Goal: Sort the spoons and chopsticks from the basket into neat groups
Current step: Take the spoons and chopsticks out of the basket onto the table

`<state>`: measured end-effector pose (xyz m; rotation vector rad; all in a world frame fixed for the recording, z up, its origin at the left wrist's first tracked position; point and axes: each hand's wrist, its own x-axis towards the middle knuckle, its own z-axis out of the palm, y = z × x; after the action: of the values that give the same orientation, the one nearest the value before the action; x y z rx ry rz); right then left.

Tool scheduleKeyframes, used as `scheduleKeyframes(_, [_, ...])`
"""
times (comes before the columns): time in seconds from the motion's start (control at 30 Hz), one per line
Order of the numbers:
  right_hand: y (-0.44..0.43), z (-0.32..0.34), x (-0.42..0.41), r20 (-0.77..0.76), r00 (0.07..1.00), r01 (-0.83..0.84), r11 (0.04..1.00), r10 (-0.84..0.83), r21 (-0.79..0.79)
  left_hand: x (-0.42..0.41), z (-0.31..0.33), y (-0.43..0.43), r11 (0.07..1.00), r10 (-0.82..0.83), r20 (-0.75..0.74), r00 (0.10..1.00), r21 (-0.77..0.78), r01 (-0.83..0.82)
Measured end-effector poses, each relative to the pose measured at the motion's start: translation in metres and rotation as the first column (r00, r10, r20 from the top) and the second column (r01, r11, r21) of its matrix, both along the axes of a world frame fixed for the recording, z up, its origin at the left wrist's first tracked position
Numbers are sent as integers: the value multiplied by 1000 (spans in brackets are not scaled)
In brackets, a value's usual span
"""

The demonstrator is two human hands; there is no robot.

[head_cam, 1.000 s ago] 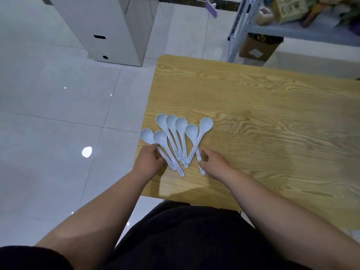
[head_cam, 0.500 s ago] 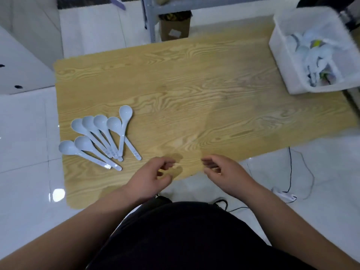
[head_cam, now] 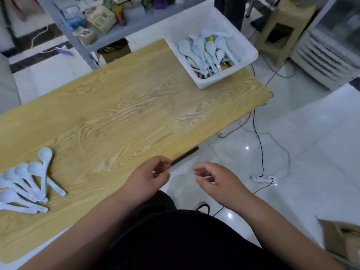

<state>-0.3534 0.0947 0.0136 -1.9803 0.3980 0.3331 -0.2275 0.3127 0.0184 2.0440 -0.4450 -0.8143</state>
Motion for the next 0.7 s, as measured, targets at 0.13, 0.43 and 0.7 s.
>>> scheduleKeyframes(0.13, [-39,-2,9,8,1000,21,999,-21,-43,10,1,-52,997,-76,-1,997,1,76])
scheduleKeyframes(0.43, [-140,12,42,-2,991,130,977,-132,-171,61,-14,-156,962,-267,-65,962,-72,262])
scheduleKeyframes(0.7, [-231,-2,74,-56,998,-14,991,6,-135,103,-12,-252,982,-170,6,985,-87,170])
